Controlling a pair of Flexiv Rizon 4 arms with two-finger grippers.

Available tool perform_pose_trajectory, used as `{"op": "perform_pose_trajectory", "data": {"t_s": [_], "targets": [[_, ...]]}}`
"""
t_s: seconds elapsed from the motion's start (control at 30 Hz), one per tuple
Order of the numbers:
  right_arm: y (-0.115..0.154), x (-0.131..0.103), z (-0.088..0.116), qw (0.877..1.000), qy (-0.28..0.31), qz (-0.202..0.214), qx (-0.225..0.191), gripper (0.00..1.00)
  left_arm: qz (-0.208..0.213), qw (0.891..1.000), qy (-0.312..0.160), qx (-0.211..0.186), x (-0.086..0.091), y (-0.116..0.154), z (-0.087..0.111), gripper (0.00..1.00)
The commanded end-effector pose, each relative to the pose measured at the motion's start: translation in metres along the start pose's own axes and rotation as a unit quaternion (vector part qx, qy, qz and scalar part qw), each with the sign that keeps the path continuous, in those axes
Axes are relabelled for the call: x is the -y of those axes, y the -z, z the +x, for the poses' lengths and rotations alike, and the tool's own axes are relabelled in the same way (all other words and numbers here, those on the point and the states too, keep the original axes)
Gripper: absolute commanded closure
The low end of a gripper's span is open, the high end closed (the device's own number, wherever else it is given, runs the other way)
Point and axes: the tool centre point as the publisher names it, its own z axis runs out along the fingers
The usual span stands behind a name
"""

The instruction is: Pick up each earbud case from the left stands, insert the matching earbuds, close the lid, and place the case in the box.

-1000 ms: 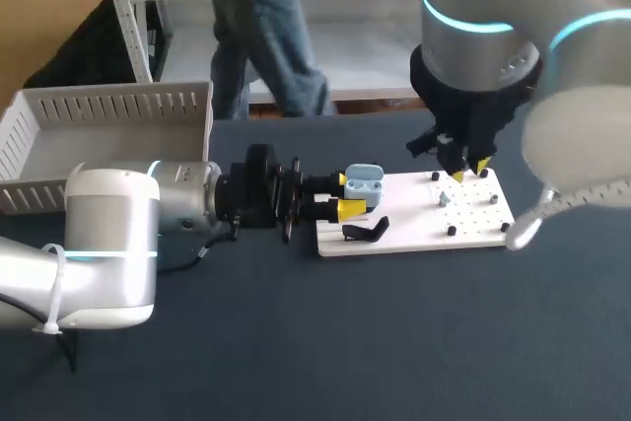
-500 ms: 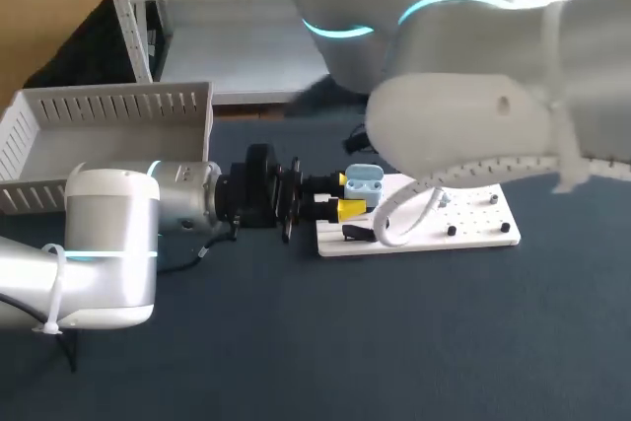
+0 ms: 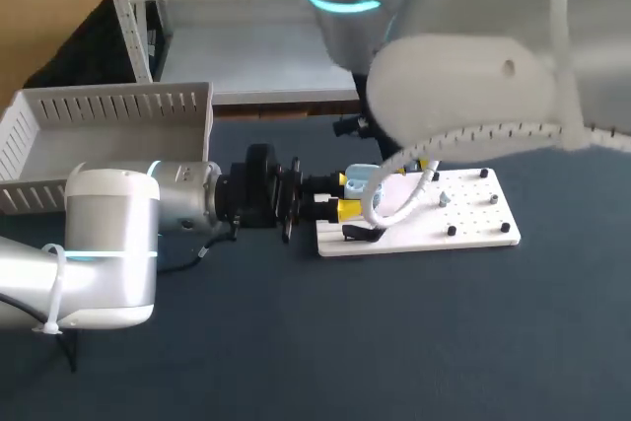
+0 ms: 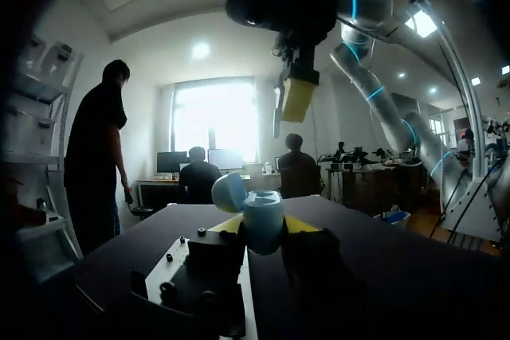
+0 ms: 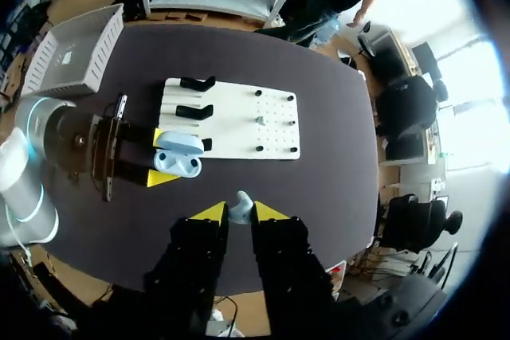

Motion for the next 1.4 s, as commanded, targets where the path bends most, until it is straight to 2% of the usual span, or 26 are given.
{"op": "perform_pose_trajectory", "data": {"t_s": [0.03,0.17,0.37,0.7,0.93,1.13,1.4], "targets": [[0.0,0.002,-0.004,0.995,-0.087,-0.051,-0.014,1.0,0.0,1.0,-0.001,0.001,-0.001,0.0,0.001,1.0],[-0.001,-0.001,-0.006,0.989,-0.115,-0.086,-0.018,1.0,0.0,1.0,-0.001,0.001,-0.001,0.0,0.001,1.0],[-0.006,0.001,-0.006,0.975,-0.148,-0.158,-0.045,1.0,0.0,1.0,-0.001,0.001,-0.001,0.0,0.001,1.0],[-0.006,0.001,-0.006,0.975,-0.148,-0.158,-0.045,1.0,0.0,1.0,-0.001,0.001,-0.001,0.0,0.001,1.0],[-0.012,-0.015,-0.007,0.981,-0.136,-0.131,-0.044,1.0,0.0,1.0,-0.001,0.001,-0.001,0.0,0.001,1.0],[-0.015,-0.022,-0.01,0.981,-0.14,-0.118,-0.068,1.0,0.0,1.0,-0.001,0.001,-0.001,0.0,0.001,1.0],[-0.013,-0.029,-0.014,0.979,-0.146,-0.115,-0.077,1.0,0.0,1.0,-0.001,0.001,-0.001,0.0,0.001,1.0]]}}
